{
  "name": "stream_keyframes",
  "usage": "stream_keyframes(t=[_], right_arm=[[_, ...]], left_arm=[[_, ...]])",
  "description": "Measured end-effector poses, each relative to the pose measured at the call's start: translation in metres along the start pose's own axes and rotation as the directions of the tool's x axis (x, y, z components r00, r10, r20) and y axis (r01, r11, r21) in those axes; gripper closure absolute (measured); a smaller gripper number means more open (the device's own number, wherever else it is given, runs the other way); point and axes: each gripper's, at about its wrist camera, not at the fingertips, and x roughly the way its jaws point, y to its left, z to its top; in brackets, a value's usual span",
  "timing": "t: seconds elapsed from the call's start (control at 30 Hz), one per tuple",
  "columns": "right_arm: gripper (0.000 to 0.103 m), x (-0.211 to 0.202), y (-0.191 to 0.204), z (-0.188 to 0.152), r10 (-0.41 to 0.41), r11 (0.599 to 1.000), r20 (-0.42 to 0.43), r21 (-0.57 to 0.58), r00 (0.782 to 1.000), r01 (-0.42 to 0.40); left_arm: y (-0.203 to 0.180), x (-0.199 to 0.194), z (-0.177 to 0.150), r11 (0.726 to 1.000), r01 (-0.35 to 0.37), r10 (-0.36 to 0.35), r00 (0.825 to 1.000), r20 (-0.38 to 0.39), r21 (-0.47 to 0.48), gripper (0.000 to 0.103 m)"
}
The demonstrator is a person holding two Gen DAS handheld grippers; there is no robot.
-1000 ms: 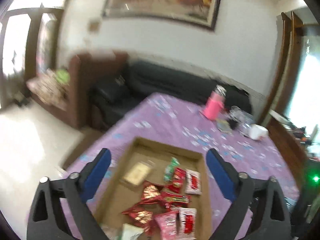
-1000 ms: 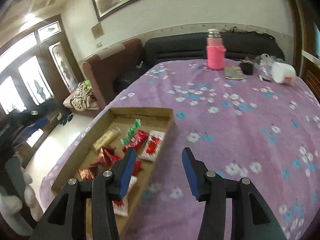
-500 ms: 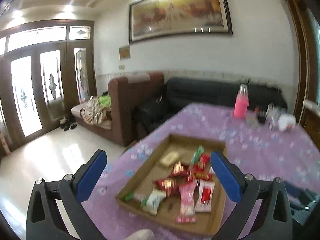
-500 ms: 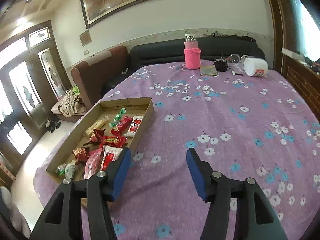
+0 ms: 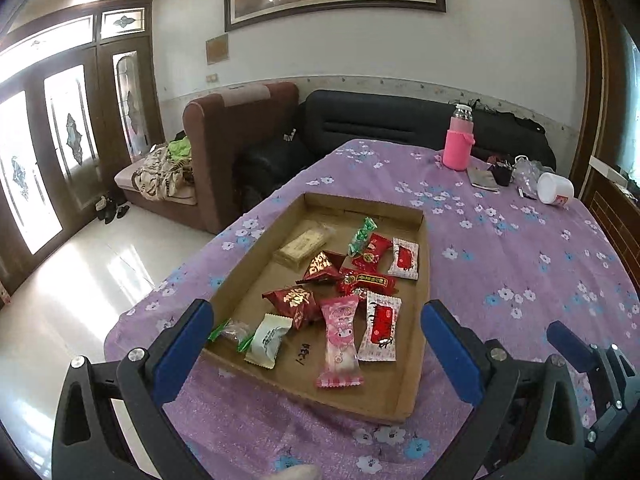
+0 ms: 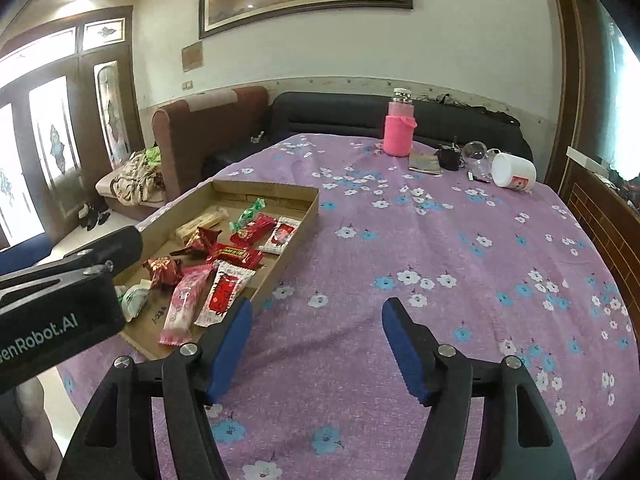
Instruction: Organize snacks
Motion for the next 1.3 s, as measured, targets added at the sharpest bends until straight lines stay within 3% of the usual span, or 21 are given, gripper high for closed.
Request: stream_keyframes(t=[0.67, 1.3], right_arm=[[0.031, 0.018, 0.013, -0.005, -0.007, 1.0, -0.06, -0.026, 0.998, 0.005], [0.03, 0.024, 0.012, -0.007, 0.004, 1.0, -0.087, -0.016, 0.996, -0.005]], left_arm=[[0.001, 0.026, -0.006, 0.997, 0.07, -0.071, 0.991, -0.114, -0.016, 0.0], [-0.004, 0.035, -0.009, 0.996, 0.086, -0.087, 0.984, -0.152, -0.019, 0.0]])
